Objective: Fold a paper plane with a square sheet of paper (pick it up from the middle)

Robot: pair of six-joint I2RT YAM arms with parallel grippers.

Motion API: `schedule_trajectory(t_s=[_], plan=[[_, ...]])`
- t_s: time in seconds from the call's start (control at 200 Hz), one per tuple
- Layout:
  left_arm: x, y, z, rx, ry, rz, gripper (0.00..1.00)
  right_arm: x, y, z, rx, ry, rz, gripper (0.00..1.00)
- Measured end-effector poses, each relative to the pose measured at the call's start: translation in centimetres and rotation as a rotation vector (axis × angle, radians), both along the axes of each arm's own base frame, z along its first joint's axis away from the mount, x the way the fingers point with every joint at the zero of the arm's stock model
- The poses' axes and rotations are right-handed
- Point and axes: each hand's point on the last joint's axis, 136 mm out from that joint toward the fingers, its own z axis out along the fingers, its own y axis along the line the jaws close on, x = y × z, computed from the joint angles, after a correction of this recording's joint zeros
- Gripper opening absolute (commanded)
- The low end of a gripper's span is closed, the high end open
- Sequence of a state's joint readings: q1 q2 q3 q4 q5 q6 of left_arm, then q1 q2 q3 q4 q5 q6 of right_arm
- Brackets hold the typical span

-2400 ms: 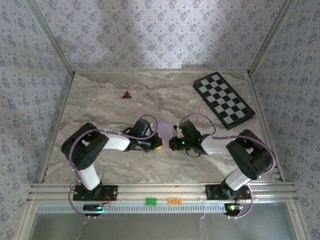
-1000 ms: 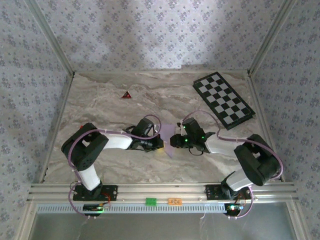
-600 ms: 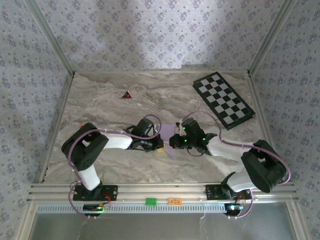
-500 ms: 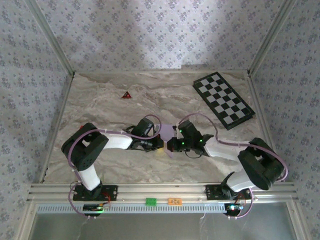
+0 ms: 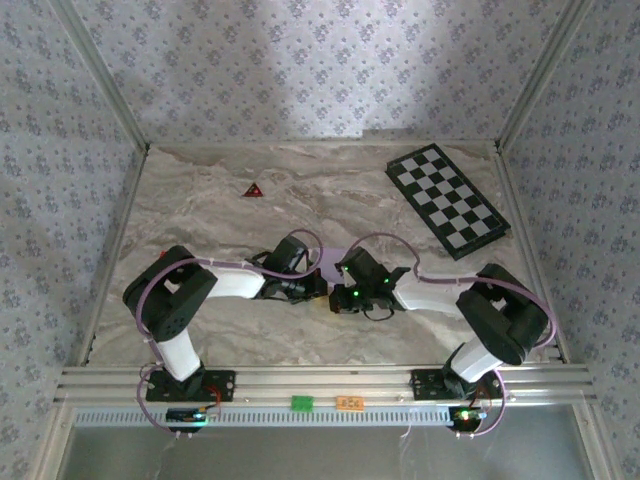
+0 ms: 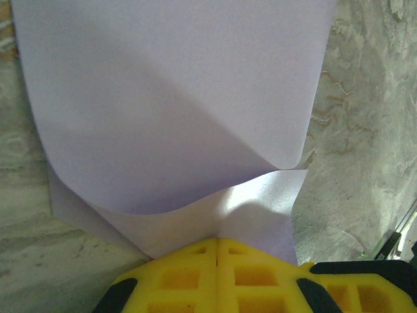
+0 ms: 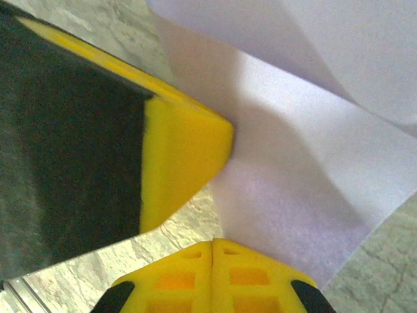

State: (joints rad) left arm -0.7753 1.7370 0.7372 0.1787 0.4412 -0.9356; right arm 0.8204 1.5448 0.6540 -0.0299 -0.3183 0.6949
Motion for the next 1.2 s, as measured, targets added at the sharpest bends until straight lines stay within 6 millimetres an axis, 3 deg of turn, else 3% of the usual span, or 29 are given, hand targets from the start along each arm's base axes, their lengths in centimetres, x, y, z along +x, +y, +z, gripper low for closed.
schedule_trajectory(t_s=[0.315,0.555,0.645,0.775,0.969,1.199], plan=[[0.0,0.0,0.0,0.0,0.0,0.0,0.0,-1.2,-1.1,0.2,-0.003,0.002,-0.006,0.0],[0.0,0.0,0.0,0.0,0.0,0.0,0.0,0.1,0.5,2.3,0.045,-0.03,-0.016,0.0],[0.0,0.0,0.0,0.002,-0.002,0.001,0.0,0.8,1.1,1.6,0.04,-0.022,-0.02,0.0],[0.0,0.0,0.0,0.002,-0.003,0.001,0.0,0.6,0.6,-0.5,0.021,0.033,-0.042,0.0],[0.0,0.0,0.0,0.004,-0.006,0.001,0.0,0.4,0.3,-0.4,0.105,0.035,-0.075,0.02],[0.0,-0.1,0.0,0.003,-0.008,0.002,0.0,-1.3,-1.1,-0.5,0.15,0.059,-0.099,0.02]])
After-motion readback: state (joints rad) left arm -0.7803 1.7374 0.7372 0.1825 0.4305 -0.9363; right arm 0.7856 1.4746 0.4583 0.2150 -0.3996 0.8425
